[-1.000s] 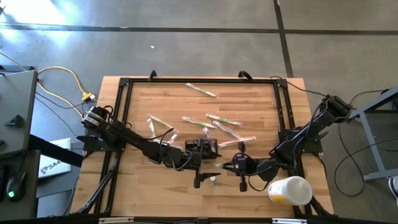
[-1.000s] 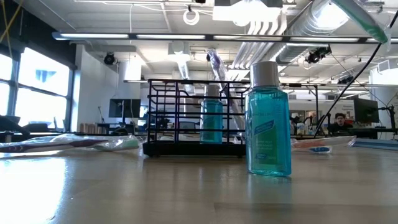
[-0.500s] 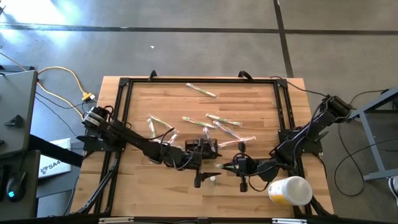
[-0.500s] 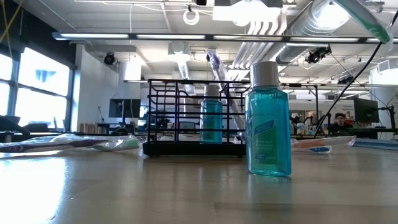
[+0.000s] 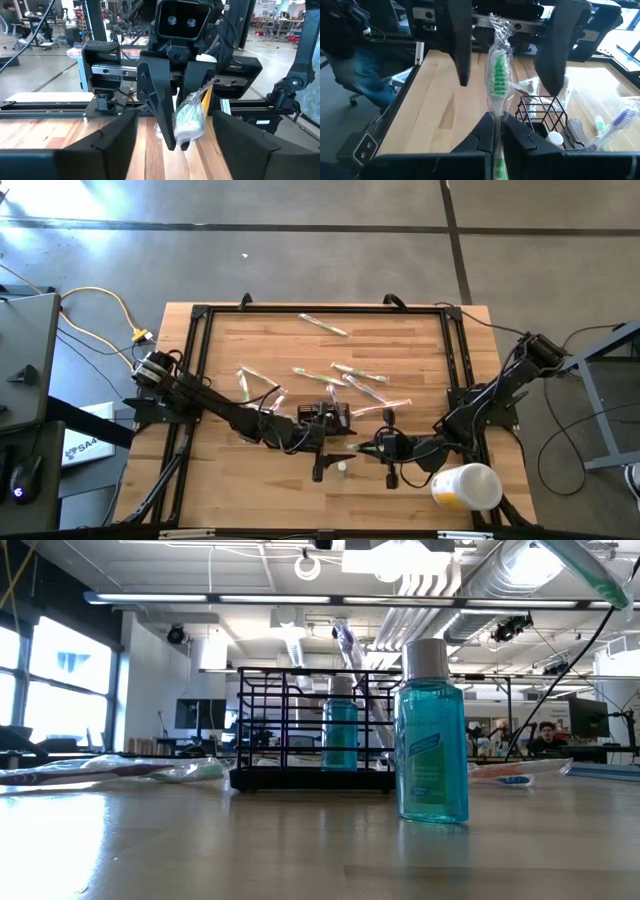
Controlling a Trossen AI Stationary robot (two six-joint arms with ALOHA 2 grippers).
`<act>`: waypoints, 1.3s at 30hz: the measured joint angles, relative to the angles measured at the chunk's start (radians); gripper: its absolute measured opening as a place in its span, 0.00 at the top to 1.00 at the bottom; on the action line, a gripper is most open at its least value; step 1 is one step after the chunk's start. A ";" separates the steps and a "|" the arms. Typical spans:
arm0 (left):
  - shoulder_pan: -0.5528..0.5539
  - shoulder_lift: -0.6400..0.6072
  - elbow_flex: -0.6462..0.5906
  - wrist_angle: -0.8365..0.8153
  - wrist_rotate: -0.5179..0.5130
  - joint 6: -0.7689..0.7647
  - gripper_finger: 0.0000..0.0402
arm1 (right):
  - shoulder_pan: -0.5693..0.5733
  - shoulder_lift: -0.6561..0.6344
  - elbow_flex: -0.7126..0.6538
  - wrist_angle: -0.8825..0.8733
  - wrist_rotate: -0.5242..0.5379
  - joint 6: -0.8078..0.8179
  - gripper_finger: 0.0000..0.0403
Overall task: Pick & Place toothbrushing station
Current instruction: Put the green toothbrush into the wire organizer
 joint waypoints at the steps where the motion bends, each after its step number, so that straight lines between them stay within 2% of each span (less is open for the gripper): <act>1: 0.000 0.000 0.000 -0.001 0.000 0.000 0.43 | 0.000 0.000 0.000 0.000 0.000 0.000 0.98; 17: 0.000 0.001 0.000 0.004 0.003 0.074 0.75 | -0.001 0.000 0.000 0.000 -0.017 0.008 0.98; 23: -0.001 0.001 0.000 0.004 0.005 0.076 0.90 | 0.000 0.000 0.000 -0.003 -0.016 0.011 0.98; 39: -0.003 0.001 0.000 0.004 -0.002 0.076 0.91 | 0.000 0.000 0.000 -0.010 -0.022 0.010 0.94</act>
